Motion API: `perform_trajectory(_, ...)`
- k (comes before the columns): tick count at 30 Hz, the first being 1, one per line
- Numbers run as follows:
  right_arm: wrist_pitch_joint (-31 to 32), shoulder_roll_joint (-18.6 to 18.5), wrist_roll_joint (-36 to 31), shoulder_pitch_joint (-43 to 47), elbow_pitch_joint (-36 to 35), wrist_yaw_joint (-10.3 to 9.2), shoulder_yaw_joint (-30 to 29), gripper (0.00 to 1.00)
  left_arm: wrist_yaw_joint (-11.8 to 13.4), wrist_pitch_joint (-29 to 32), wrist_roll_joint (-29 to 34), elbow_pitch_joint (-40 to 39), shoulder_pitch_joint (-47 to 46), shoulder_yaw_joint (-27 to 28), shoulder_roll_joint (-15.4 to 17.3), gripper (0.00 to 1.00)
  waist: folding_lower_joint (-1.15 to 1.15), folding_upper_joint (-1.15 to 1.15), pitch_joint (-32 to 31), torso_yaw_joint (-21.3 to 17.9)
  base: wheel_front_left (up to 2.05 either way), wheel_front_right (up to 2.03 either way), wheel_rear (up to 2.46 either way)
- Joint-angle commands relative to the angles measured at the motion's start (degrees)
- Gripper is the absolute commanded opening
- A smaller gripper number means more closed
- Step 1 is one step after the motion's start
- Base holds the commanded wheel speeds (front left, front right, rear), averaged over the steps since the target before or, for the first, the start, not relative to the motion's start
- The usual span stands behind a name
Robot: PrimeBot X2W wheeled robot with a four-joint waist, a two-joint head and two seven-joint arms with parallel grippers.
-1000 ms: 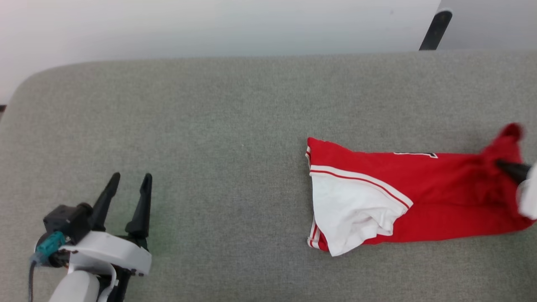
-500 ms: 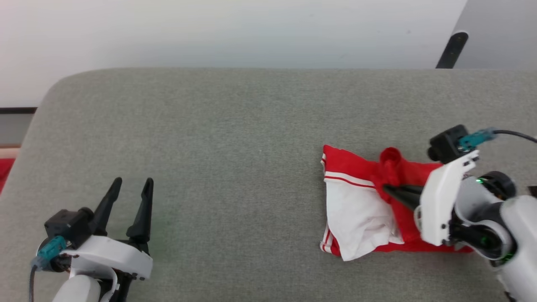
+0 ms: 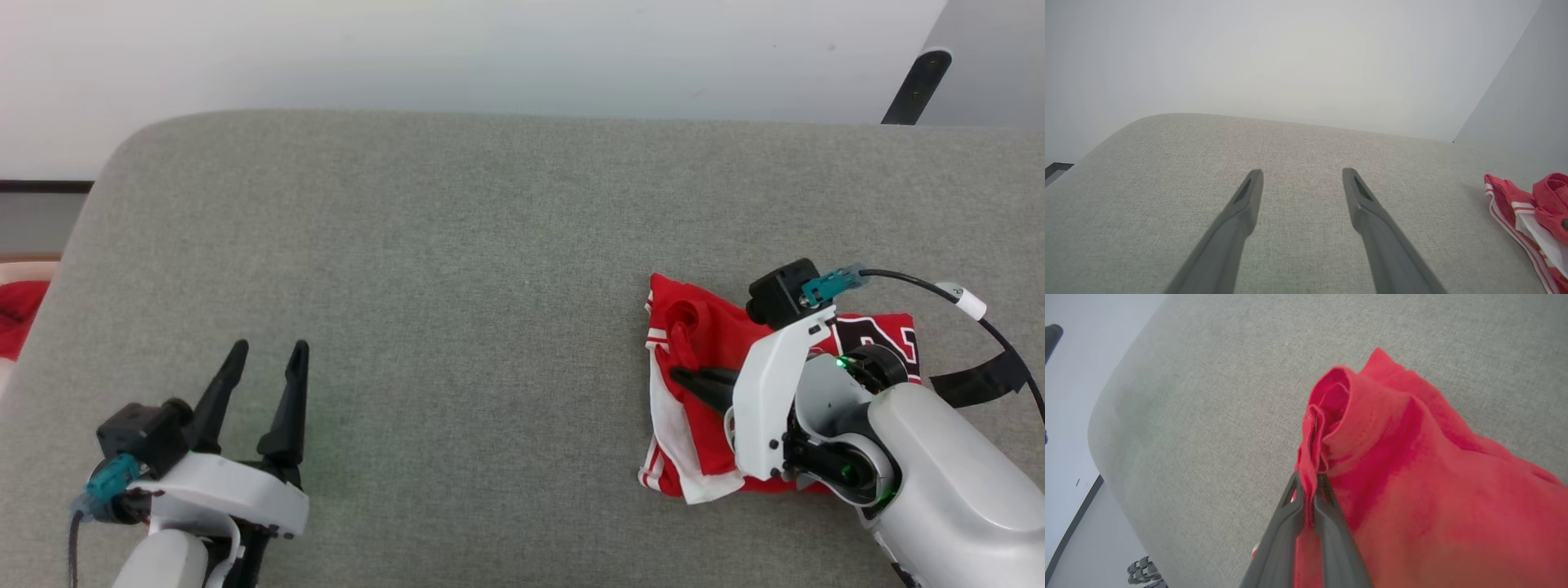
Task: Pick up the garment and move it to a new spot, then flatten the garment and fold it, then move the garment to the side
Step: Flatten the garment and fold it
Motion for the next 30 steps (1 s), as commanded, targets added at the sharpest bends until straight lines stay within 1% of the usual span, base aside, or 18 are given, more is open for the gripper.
perform_trajectory(1, -1.0, 0.4, -0.4, -0.8, 0.5, -0.06, 0.3, 0.02, -0.1, 0.0, 0.2, 0.1, -0.6, 0.1, -0.3, 1.0, 0.0, 0.0, 0.1, 0.1, 0.0, 0.0, 0.0)
perform_trajectory(2, -1.7, 0.5, -0.3, -1.1, 1.2, -0.07, 0.9, 0.34, -0.2, 0.0, 0.3, 0.2, -0.6, 0.2, -0.3, 1.0, 0.0, 0.0, 0.1, 0.1, 0.0, 0.0, 0.0)
perform_trajectory(3, -2.2, 0.6, -0.1, -1.1, 1.7, -0.06, 1.5, 0.47, -0.2, 0.0, 0.3, 0.3, -0.6, 0.3, -0.3, 1.0, 0.0, 0.0, 0.1, 0.0, 0.0, 0.0, 0.0)
perform_trajectory(4, -2.6, 0.7, 0.7, -1.1, 2.0, -0.06, 1.7, 0.78, -0.3, 0.0, 0.4, 0.3, -0.5, 0.4, -0.3, 1.0, 0.0, 0.0, 0.1, -0.1, 0.0, 0.0, 0.0)
perform_trajectory(5, -3.0, 0.8, 1.4, -1.2, 2.4, -0.07, 1.7, 1.0, -0.3, 0.0, 0.4, 0.3, -0.3, 0.7, -0.1, 1.0, 0.0, 0.0, 0.0, -0.4, 0.0, 0.0, 0.0)
perform_trajectory(10, -6.3, -0.6, 3.6, -1.9, 1.9, -0.07, 1.5, 1.0, -0.4, 0.0, 0.1, 0.9, 0.3, 1.0, -0.1, 1.0, 0.0, 0.0, -0.7, -1.8, 0.0, 0.0, 0.0)
perform_trajectory(13, -8.1, -2.6, 4.3, -2.0, 1.3, -0.06, 1.2, 1.0, -0.5, 0.0, -0.5, 1.6, 0.5, 1.1, -0.3, 1.0, 0.0, 0.0, -1.4, -3.1, 0.0, 0.0, 0.0)
perform_trajectory(17, -11.4, -6.0, 4.8, -0.7, 1.7, -0.06, -0.6, 1.0, -0.6, 0.0, -1.1, 3.1, 0.5, 1.0, -0.2, 1.0, 0.0, 0.0, -2.6, -4.6, 0.0, 0.0, 0.0)
perform_trajectory(23, -19.4, -11.5, 2.7, 2.7, 4.8, -0.07, -3.2, 1.0, -0.4, 0.0, -1.3, 5.4, 1.0, 0.7, -0.5, 1.0, 0.0, 0.0, -4.4, -6.2, 0.0, 0.0, 0.0)
perform_trajectory(27, -26.1, -13.0, 2.1, 5.2, 7.9, -0.07, -5.4, 1.0, -0.2, 0.0, -0.9, 6.3, 1.6, 0.4, -0.5, 1.0, 0.0, 0.0, -5.3, -6.9, 0.0, 0.0, 0.0)
perform_trajectory(30, -31.5, -12.6, 1.2, 6.7, 10.2, -0.07, -7.0, 1.0, 0.3, 0.0, -0.5, 6.7, 1.8, 0.5, -0.7, 1.0, 0.0, 0.0, -6.1, -7.0, 0.0, 0.0, 0.0)
